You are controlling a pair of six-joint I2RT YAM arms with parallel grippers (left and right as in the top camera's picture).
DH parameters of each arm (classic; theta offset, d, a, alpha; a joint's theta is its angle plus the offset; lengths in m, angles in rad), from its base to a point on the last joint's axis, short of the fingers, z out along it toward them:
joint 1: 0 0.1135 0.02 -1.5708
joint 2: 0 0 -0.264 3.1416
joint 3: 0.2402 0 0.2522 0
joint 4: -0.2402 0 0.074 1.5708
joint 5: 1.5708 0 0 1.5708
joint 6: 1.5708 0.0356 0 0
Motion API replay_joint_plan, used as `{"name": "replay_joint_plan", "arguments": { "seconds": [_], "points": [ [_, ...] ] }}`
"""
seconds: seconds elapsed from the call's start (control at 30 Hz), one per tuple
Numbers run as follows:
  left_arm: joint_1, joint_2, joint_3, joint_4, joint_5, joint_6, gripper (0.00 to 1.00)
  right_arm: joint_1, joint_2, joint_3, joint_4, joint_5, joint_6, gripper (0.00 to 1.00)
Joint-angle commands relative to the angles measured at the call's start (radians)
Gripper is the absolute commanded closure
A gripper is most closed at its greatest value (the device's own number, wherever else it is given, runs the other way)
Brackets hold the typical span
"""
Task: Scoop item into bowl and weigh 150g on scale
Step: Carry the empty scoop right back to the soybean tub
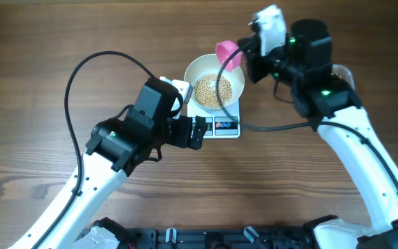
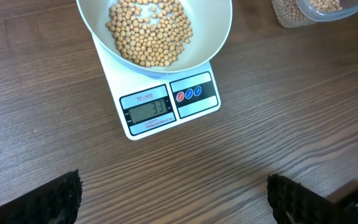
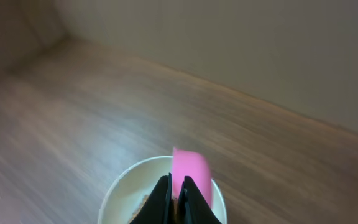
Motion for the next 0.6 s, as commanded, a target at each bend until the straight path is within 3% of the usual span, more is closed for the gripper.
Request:
{"name": "replay_joint_plan", "arguments": {
  "seconds": [0.0, 0.2, 0.43, 0.57],
  "points": [
    [-0.005, -0.001, -0.004, 0.003, -0.010, 0.021, 0.00, -0.093, -0.010, 0.001, -0.006, -0.210, 0.187, 0.96],
    [-0.005, -0.001, -0.004, 0.003, -0.010, 0.021, 0.00, -0.226, -0.010, 0.001, -0.009, -0.377, 0.385, 0.96],
    [-0.005, -0.001, -0.004, 0.003, -0.010, 0.021, 0.00, -0.418, -0.010, 0.001, -0.039, -0.529, 0.468, 0.96],
    [-0.005, -0.001, -0.004, 0.003, -0.010, 0.021, 0.00, -0.547, -0.010, 0.001, -0.056, -0.542, 0.446, 0.95]
  ]
}}
